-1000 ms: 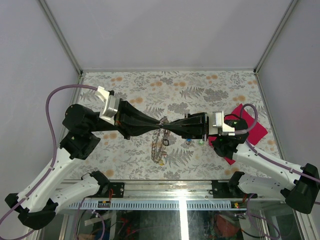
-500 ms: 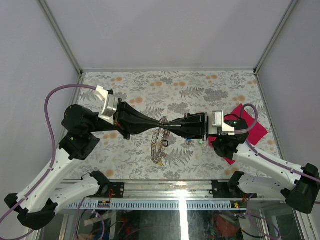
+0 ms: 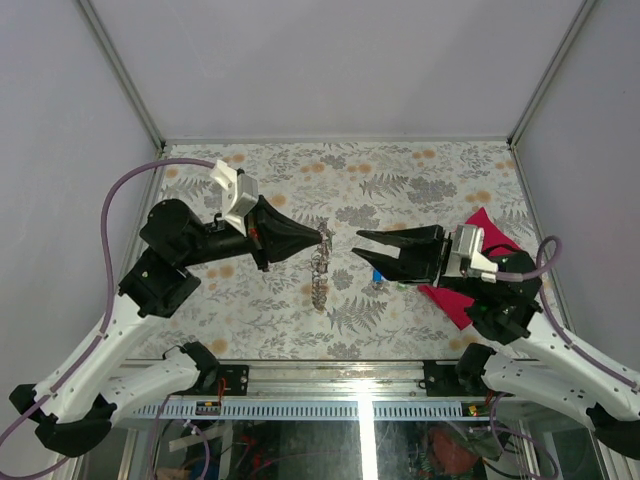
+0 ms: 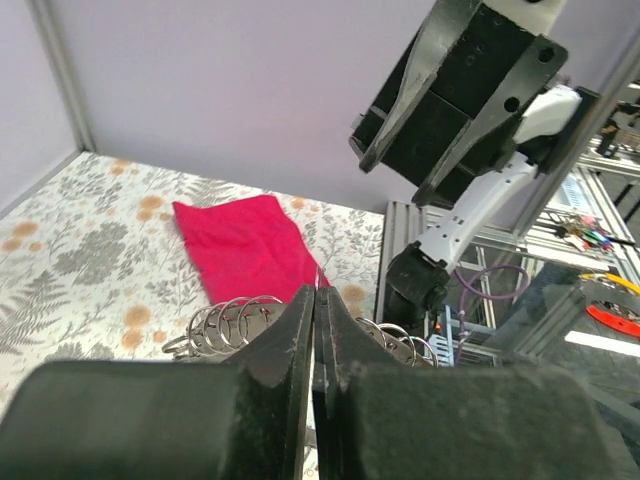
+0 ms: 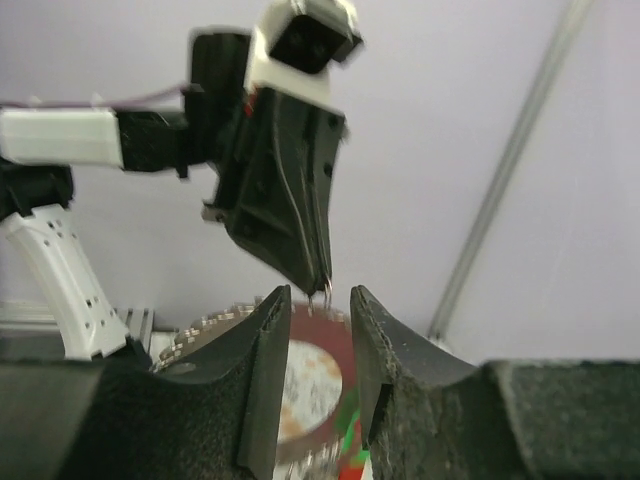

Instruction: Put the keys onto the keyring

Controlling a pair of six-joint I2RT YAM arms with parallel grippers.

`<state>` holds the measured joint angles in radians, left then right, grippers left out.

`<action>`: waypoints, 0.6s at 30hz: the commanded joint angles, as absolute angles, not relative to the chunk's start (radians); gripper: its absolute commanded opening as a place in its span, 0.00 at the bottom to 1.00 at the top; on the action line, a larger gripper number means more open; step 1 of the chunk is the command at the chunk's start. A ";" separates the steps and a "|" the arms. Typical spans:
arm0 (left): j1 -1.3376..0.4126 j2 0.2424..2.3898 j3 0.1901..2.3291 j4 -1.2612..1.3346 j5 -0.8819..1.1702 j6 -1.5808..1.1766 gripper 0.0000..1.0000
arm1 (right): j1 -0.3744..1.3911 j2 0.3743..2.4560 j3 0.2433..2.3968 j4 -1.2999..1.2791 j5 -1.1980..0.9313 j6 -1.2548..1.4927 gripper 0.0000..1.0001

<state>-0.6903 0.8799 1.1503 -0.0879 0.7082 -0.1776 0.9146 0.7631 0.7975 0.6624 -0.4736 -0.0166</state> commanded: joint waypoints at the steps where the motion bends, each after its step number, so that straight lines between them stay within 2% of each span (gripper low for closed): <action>1: -0.695 0.882 1.178 -0.090 0.578 -0.172 0.00 | 0.921 0.724 0.870 0.210 -0.215 -0.029 0.38; 8: -0.693 0.934 1.179 -0.145 0.497 -0.189 0.00 | 0.922 0.736 0.897 -0.171 0.154 0.189 0.36; 11: -0.694 0.940 1.164 -0.154 0.465 -0.191 0.00 | 0.920 0.798 0.938 -0.320 0.247 0.271 0.36; 15: -0.693 0.942 1.145 -0.167 0.445 -0.189 0.00 | 0.907 0.906 0.997 -0.467 0.304 0.337 0.37; 18: -0.694 0.942 1.136 -0.182 0.428 -0.184 0.00 | 0.836 0.975 1.009 -0.500 0.224 0.368 0.38</action>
<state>-0.6903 0.9562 1.1419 -0.2134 0.4744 -0.1852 0.9031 0.9131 0.9482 -0.3771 0.2054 0.2775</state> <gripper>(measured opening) 0.010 0.369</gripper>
